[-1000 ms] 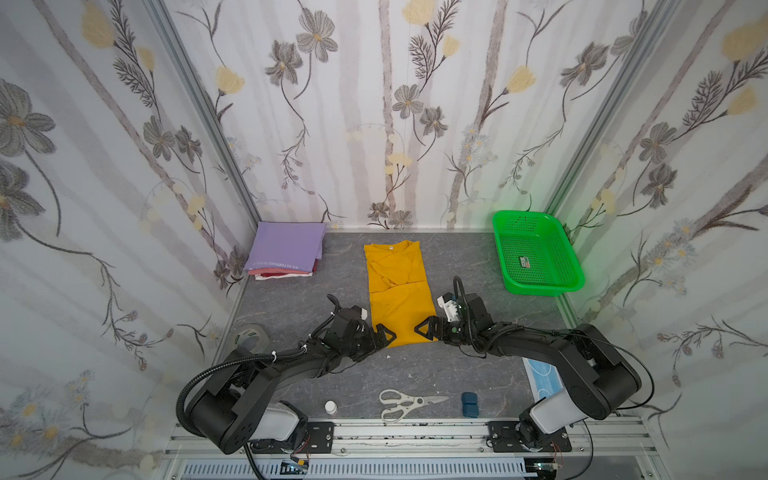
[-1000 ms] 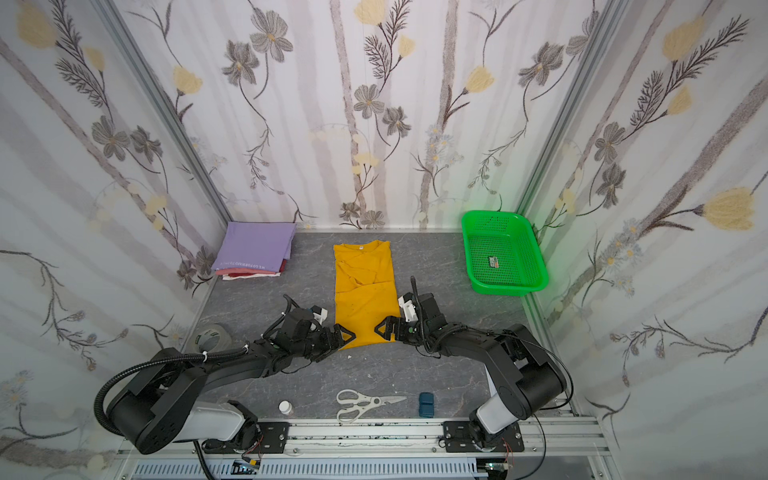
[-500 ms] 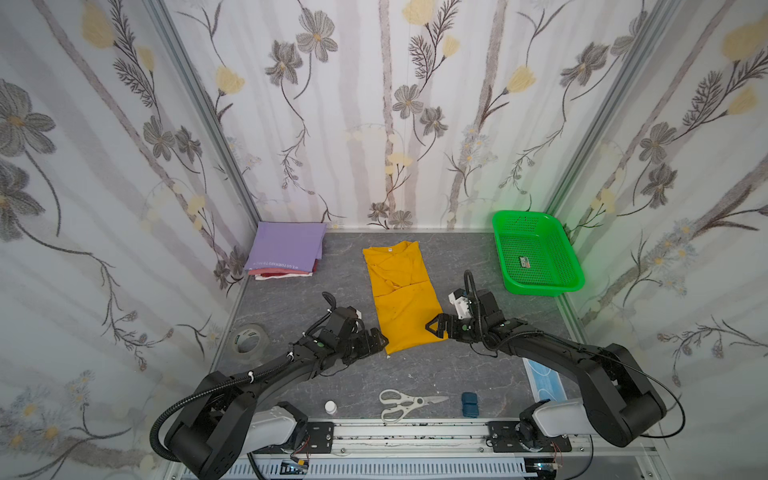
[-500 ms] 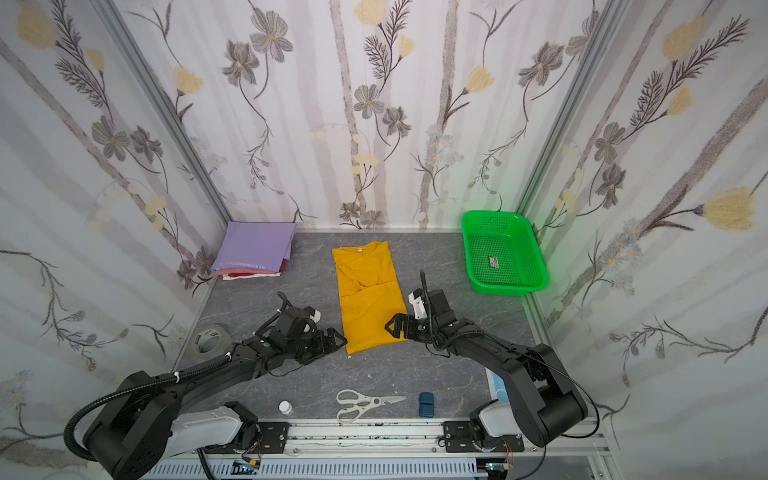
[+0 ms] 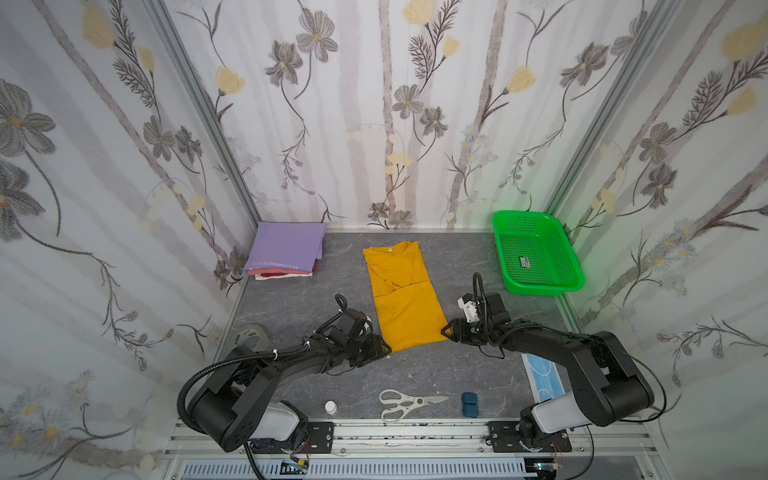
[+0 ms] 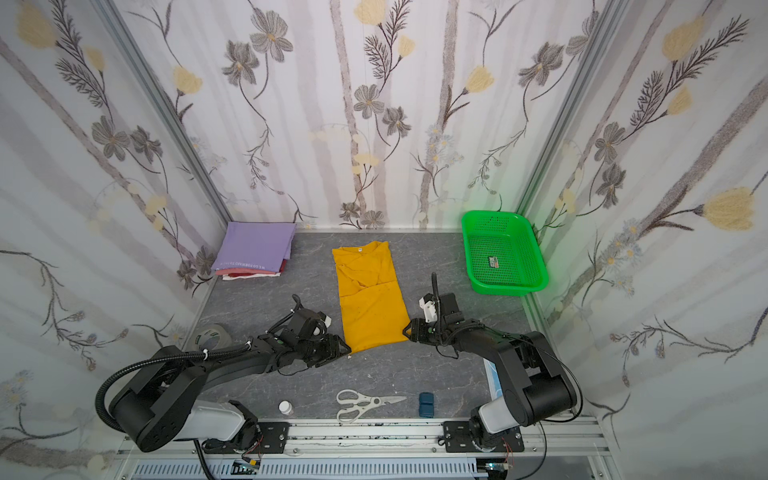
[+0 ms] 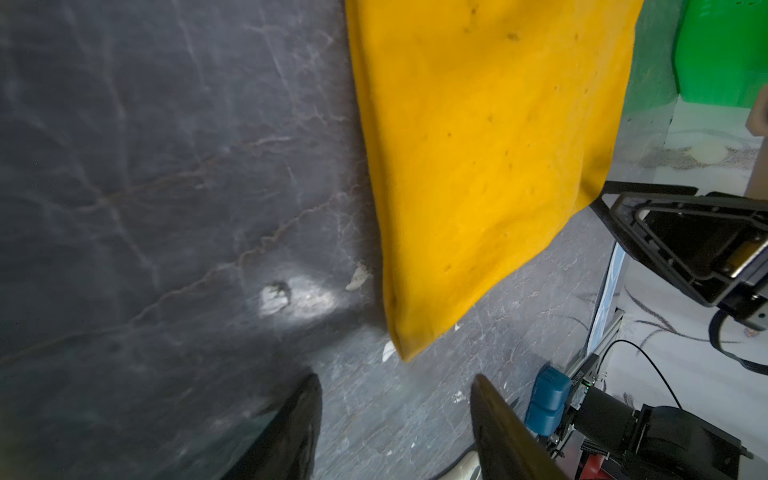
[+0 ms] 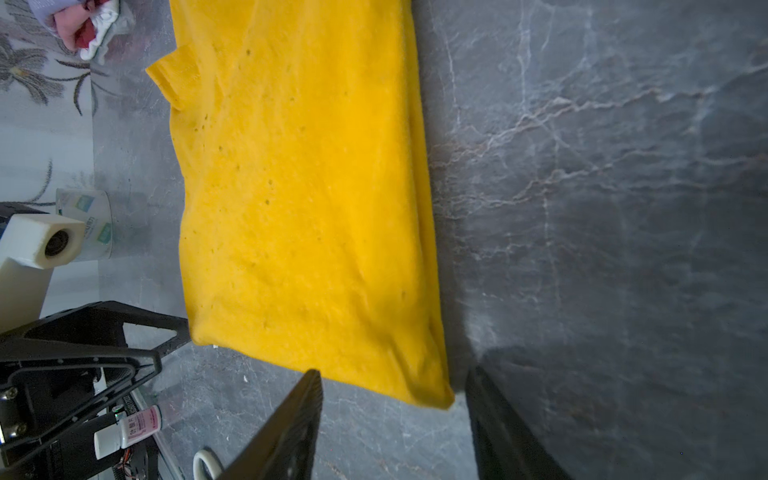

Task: Fold and stack the t-shirts

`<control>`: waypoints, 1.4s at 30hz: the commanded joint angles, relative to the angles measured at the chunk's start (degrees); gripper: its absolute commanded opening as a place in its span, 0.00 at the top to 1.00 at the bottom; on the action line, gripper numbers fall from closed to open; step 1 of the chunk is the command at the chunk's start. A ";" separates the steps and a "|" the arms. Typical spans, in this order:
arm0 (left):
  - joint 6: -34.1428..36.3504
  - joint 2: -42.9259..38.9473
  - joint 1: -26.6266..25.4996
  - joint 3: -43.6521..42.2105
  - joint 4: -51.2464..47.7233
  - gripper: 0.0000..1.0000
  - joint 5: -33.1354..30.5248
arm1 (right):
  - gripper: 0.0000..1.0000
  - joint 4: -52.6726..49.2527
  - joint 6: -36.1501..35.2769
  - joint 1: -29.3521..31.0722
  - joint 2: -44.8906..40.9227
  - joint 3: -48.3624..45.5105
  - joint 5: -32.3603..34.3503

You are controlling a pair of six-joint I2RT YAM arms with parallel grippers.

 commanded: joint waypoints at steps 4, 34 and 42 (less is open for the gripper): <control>-2.04 1.84 -0.90 0.24 2.70 0.54 -2.67 | 0.55 -3.03 -2.23 -0.23 1.54 0.41 0.48; 0.32 -20.68 -2.93 -4.77 -21.75 1.00 -6.27 | 1.00 -13.96 4.12 15.94 -16.72 -5.51 5.17; -5.29 -40.50 -8.22 -9.49 -31.61 1.00 -3.98 | 1.00 -23.46 10.82 31.47 -32.21 -6.32 7.36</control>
